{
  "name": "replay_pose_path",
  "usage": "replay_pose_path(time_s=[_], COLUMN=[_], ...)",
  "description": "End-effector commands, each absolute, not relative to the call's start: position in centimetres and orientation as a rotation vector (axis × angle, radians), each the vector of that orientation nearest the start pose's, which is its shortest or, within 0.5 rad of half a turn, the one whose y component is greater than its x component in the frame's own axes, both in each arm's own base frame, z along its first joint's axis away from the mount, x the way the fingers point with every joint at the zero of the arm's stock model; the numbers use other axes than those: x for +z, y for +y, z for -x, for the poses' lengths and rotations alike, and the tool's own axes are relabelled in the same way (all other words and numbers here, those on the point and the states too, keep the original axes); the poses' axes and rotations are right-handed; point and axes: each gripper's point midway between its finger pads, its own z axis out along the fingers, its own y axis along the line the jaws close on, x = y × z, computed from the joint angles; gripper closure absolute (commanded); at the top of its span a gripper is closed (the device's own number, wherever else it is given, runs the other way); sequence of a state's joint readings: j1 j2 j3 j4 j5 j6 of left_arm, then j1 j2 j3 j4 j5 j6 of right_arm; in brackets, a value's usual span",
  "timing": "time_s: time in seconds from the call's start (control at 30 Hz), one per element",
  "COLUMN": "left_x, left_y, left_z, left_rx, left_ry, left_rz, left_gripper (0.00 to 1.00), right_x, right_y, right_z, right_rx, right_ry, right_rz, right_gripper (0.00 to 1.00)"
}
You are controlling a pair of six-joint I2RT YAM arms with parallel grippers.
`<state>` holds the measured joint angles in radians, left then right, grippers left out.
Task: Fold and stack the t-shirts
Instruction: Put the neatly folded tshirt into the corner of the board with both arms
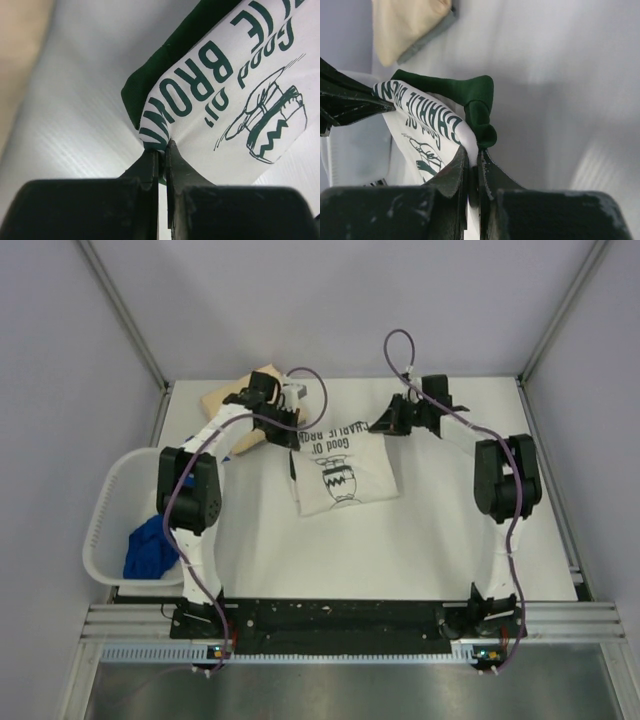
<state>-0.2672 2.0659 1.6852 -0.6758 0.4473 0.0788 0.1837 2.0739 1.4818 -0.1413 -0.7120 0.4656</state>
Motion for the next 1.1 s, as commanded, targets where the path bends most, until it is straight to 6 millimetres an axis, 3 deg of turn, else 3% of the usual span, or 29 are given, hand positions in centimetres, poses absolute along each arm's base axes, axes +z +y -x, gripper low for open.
replay_pose_path(time_s=[0.0,0.23,0.6,0.77,0.8,1.07], left_x=[14.0,16.8,23.7,25.9,26.2,27.8], left_y=[-15.8,-11.5,-6.8,-5.3,-3.8,-1.4], left_z=[-45.9,-46.7,-47.8,-48.2,-48.4,-48.4], left_rx=[-0.476,-0.369,-0.256,-0.247,-0.237,-0.214], left_ry=[2.364,2.312,2.147,2.099,2.096,2.058], left_rz=[-0.623,-0.579,-0.486,-0.437,-0.401,-0.347], left_gripper=[1.0,1.0,1.0,1.0,1.0,1.0], right_x=[15.8,19.3,27.7,29.7,29.9,31.7], right_y=[25.4,29.7,36.1,37.0,37.4,39.4], right_z=[-50.8,-53.8,-57.0,-58.6,-58.7,-59.2], right_rx=[1.212,1.244,1.252,1.219,1.222,1.145], right_ry=[2.145,2.017,1.734,1.655,1.646,1.549], right_rz=[0.143,0.192,0.229,0.165,0.16,0.157], right_gripper=[1.0,1.0,1.0,1.0,1.0,1.0])
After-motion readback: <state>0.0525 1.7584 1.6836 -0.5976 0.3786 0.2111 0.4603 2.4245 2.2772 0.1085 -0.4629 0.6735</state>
